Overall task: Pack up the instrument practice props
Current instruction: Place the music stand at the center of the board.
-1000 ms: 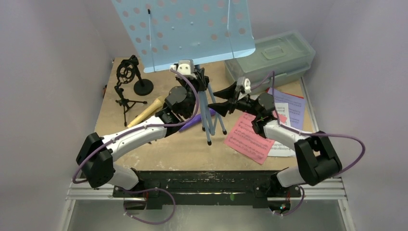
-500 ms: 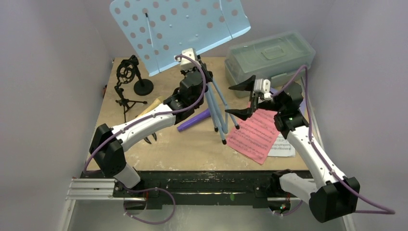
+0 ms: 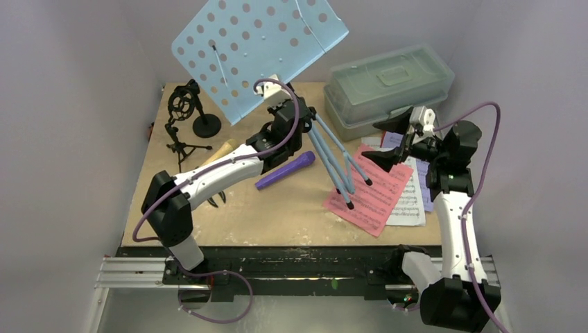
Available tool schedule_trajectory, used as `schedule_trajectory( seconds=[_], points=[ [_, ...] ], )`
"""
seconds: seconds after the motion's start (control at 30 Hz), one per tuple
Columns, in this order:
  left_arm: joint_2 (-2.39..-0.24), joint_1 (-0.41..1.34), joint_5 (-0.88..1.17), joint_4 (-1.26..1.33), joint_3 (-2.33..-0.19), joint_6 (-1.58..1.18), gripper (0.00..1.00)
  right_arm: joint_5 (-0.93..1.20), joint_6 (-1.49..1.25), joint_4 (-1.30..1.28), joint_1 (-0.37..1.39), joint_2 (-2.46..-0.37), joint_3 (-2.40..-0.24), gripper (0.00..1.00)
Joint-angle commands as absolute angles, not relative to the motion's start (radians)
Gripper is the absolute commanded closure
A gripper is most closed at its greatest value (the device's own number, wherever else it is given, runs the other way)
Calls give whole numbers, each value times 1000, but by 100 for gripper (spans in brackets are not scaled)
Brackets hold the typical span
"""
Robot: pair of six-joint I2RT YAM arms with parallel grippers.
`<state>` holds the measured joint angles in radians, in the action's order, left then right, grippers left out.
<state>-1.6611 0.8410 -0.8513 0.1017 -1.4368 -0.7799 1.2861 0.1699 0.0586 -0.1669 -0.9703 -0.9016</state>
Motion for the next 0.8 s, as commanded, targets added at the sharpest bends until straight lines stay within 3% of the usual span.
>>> schedule_trajectory(
  seconds=[0.0, 0.5, 0.77],
  points=[
    [-1666, 855, -902, 271, -1509, -910, 100, 1337, 61, 142, -201, -938, -889, 10],
    [-1861, 859, -955, -48, -1607, -1226, 100, 1327, 37, 186, -243, -935, -853, 10],
    [-1972, 826, -881, -178, -1676, -1379, 100, 1318, 35, 196, -249, -930, -842, 9]
  ],
)
